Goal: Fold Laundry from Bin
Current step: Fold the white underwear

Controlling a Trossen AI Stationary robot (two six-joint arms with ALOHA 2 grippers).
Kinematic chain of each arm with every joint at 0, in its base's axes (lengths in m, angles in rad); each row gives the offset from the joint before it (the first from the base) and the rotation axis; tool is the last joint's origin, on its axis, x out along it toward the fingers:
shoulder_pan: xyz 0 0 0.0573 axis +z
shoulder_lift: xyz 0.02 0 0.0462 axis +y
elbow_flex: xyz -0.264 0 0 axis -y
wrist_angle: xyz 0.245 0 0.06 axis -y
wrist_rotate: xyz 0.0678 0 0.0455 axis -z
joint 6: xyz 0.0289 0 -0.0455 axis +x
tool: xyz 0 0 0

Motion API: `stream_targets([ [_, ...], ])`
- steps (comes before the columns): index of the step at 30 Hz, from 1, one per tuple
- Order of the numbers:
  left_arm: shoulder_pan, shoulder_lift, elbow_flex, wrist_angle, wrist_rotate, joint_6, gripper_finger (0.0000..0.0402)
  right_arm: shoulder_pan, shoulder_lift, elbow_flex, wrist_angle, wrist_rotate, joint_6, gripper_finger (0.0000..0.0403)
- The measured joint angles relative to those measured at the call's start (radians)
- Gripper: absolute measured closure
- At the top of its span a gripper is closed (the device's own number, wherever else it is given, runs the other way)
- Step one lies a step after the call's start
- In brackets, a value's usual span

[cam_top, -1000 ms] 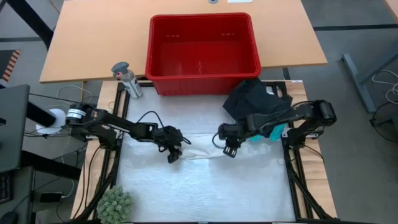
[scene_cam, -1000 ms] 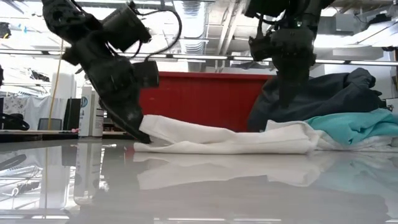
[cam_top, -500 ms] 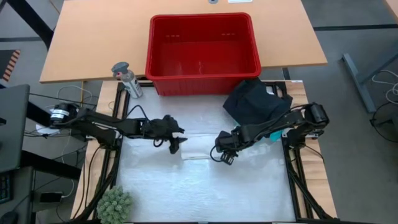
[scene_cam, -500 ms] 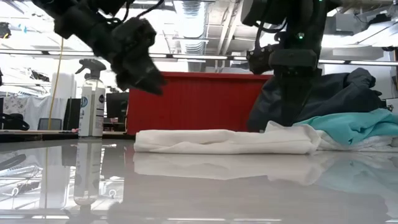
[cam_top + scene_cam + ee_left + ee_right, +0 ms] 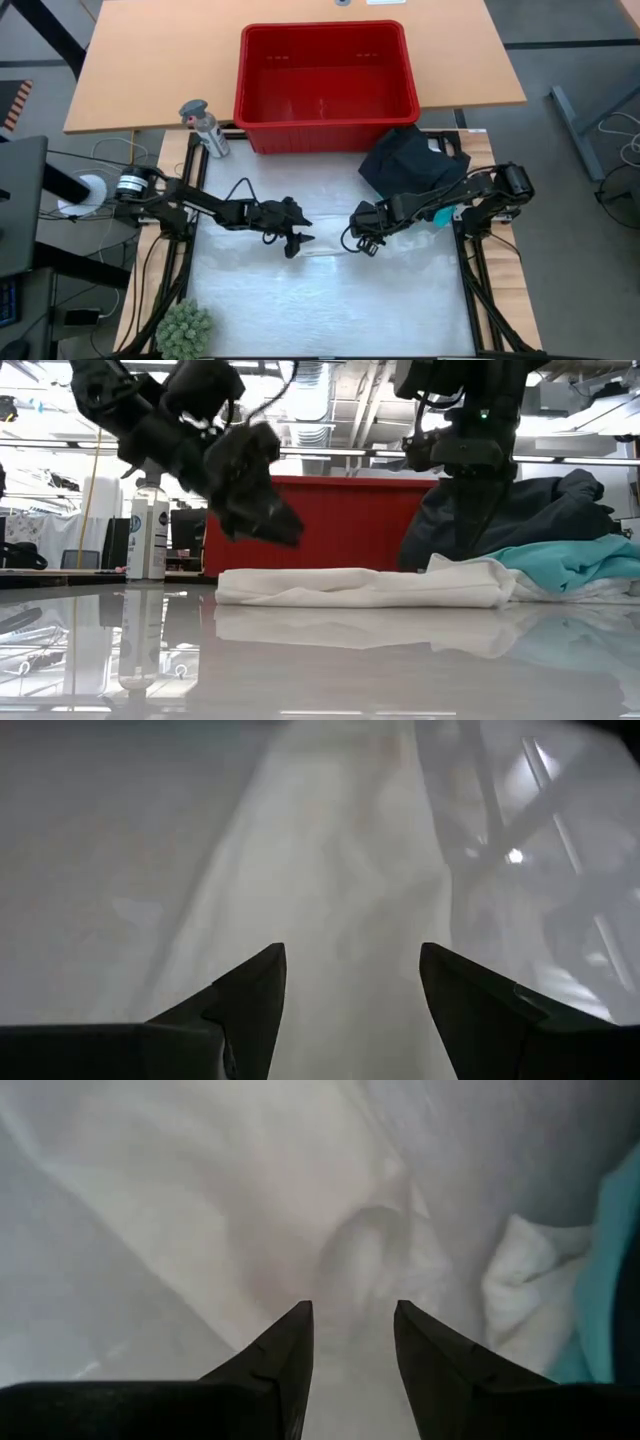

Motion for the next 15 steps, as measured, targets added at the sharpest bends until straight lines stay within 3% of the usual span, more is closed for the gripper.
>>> stream_targets([
  [7, -0.002, 0.095, 0.0, 0.007, 0.039, 0.0, 0.0181, -0.024, 0.0, 0.0, -0.032, 0.002, -0.009, 0.024],
  [15, -0.001, 0.11, 0.0, -0.013, 0.011, 0.002, 0.0181, -0.007, 0.003, 0.0, 0.085, 0.001, -0.036, 0.024],
])
